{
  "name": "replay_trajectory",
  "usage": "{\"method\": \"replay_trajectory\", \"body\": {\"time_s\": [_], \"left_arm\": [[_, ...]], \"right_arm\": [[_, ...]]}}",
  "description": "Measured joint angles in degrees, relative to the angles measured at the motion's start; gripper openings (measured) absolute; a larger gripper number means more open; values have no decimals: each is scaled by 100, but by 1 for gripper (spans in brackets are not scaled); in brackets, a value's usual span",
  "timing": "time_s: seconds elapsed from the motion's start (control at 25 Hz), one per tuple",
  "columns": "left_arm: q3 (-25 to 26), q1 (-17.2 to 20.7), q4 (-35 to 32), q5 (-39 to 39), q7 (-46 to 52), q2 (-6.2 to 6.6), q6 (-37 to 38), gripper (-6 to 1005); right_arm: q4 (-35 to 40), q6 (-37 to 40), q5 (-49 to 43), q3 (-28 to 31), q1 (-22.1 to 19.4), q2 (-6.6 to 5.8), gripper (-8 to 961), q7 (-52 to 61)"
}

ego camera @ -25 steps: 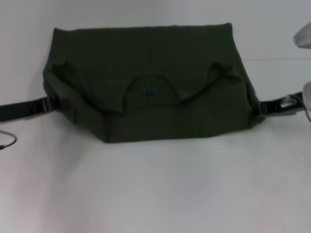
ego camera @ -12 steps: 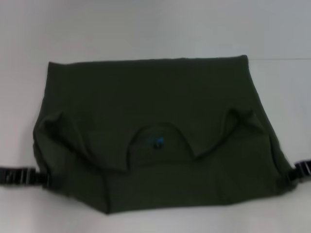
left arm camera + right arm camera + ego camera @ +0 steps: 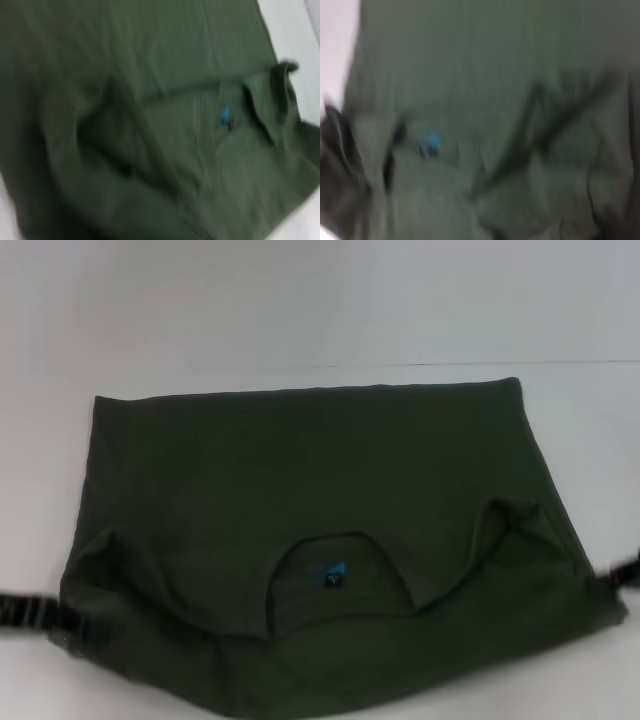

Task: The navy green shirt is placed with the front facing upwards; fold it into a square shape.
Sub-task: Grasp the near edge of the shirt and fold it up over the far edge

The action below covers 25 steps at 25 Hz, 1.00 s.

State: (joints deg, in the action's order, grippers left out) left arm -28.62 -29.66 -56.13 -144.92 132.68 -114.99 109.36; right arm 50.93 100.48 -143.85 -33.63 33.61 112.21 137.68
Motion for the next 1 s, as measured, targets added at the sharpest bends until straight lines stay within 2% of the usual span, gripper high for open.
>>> {"method": "replay_trajectory", "body": {"time_s": [0.12,0.2,0.4,0.56,0.72,0.88,1.0], "left_arm": [[195,-355,248,1,201,165,-316,39],[201,-544,315,-4,406,216,-564,39],[180,-937,363,-7,756,240,-1198,40],[181,-1165,378,-3,975,150,-1869,40],[169,-1214,580,-3,1040,44,-2653,40],[181,-1229,897,47,1044,1,-3452,40],[167,-1236,994,110,1045,-2,-3741,39]], "right_arm": [[-165,-371,429,257,146,-71,41,72],[-245,-741,714,302,216,-89,41,152],[-327,-1553,1231,304,338,-25,42,207],[-319,-2215,1494,261,385,112,42,205],[-455,-3117,1480,49,404,274,41,157],[-671,-4015,1504,-232,394,451,42,76],[-695,-4454,1539,-251,396,574,42,41]]}}
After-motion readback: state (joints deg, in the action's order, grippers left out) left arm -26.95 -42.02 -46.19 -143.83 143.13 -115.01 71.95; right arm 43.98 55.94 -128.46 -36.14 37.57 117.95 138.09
